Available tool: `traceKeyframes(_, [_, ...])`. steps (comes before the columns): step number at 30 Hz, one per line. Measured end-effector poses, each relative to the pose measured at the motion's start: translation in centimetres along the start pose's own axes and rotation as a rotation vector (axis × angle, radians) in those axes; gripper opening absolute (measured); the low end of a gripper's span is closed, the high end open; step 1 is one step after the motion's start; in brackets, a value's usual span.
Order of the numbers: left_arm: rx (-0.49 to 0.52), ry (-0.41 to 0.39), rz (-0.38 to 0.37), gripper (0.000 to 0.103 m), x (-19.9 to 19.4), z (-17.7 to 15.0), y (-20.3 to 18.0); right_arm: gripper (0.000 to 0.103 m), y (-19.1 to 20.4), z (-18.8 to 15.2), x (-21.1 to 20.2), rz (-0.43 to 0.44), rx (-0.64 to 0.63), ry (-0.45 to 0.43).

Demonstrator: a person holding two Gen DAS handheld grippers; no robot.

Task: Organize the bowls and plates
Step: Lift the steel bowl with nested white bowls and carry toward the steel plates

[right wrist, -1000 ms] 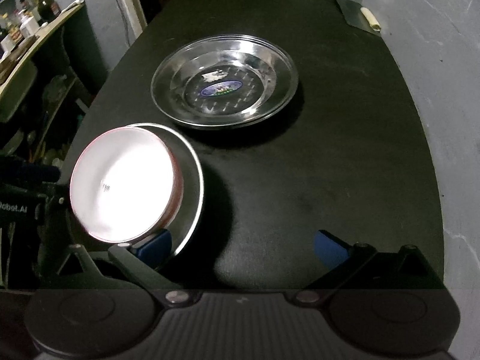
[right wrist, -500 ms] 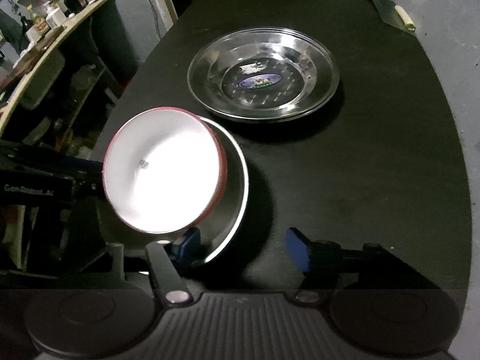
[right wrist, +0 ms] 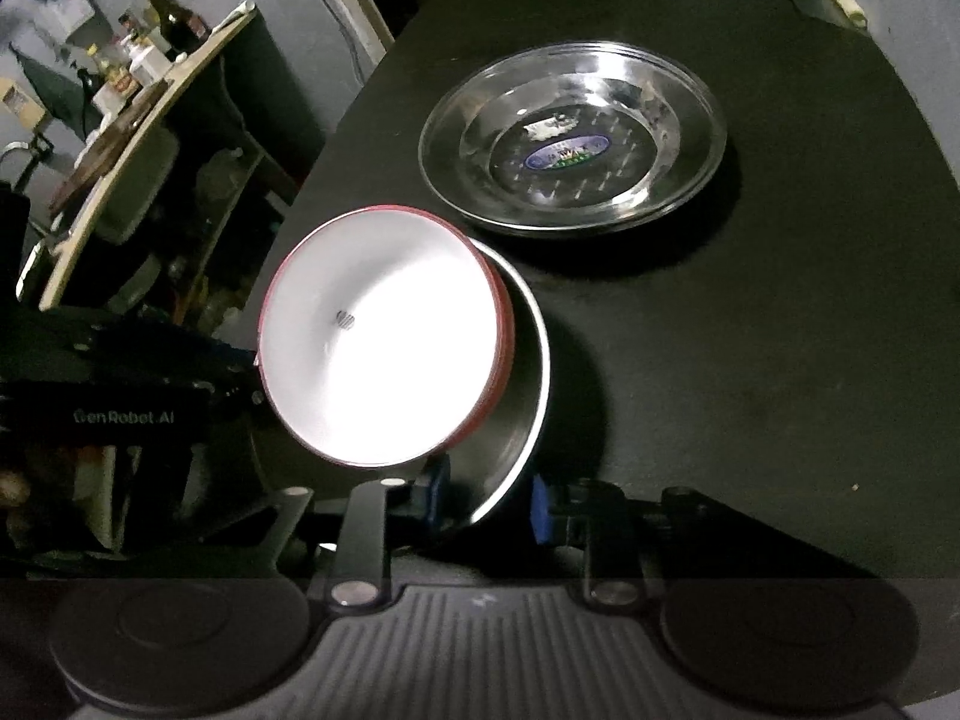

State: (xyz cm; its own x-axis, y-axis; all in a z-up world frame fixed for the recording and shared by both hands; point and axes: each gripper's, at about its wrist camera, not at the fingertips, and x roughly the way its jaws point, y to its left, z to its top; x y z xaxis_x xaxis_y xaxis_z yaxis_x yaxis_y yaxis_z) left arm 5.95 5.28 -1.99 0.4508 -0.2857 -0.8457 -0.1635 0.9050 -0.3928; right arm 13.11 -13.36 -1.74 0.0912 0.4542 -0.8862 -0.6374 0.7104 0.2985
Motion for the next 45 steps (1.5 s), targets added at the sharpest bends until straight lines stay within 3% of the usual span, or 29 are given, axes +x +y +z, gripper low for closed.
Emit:
traceKeyframes(15, [0.014,0.022,-0.021,0.020,0.5,0.1,0.1,0.032,-0.5,-0.1,0.3,0.030,0.044,0.011])
traceKeyframes(20, [0.060,0.028,0.007,0.020,0.6,0.2,-0.6,0.031,-0.1,-0.3,0.2,0.015,0.040,0.003])
traceKeyframes(45, [0.077,0.031,-0.019,0.019,-0.3,-0.5,1.3,0.030,2.4,-0.9,0.4,-0.008,0.043,-0.028])
